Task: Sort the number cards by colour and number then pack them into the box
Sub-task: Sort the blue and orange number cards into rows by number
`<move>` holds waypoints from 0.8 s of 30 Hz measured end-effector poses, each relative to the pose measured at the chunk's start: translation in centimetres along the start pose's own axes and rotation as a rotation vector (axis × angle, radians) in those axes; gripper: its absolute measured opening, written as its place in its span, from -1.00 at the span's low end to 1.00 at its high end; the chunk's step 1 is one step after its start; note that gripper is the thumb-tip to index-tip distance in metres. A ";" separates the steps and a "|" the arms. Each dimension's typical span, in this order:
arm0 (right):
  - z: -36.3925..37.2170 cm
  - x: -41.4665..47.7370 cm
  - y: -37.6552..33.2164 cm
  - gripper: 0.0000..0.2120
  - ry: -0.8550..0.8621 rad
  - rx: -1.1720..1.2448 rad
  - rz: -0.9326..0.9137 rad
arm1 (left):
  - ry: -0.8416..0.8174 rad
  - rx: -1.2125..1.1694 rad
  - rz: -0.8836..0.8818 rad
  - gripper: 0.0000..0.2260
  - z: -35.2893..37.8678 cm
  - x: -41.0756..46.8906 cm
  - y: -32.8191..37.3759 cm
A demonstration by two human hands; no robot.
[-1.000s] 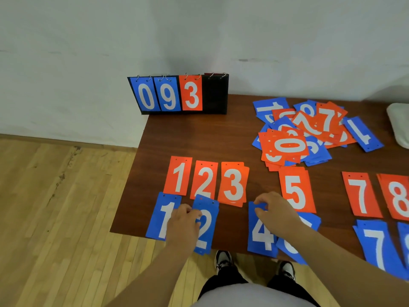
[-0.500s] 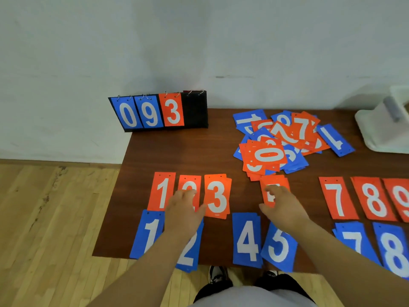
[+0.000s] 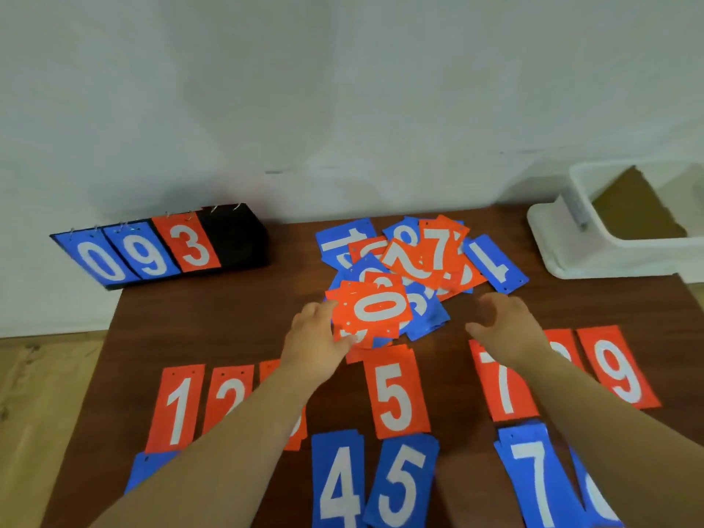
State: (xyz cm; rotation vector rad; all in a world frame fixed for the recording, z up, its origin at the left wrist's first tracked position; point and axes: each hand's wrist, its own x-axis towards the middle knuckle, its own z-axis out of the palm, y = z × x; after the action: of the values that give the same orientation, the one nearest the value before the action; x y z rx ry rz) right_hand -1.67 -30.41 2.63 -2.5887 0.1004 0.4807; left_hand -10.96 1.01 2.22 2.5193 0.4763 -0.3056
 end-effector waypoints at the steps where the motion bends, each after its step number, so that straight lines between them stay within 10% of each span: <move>1: -0.8 1.4 0.7 -0.36 0.014 0.011 0.043 | -0.018 -0.013 0.003 -0.30 0.5 1.2 0.8; 12: -1.8 14.9 6.8 -0.26 0.029 -0.222 0.074 | -0.100 0.155 0.073 -0.29 6.6 8.9 4.0; 24: -1.9 15.3 7.3 -0.25 0.050 0.100 0.149 | 0.026 0.214 -0.015 -0.46 5.6 8.5 5.5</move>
State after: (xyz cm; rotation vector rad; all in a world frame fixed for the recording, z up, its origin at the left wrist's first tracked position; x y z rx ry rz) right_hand 12.08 -37.41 -4.59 -2.5061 0.3281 0.4526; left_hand -1.67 -4.10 -2.39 2.7315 0.4966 -0.3458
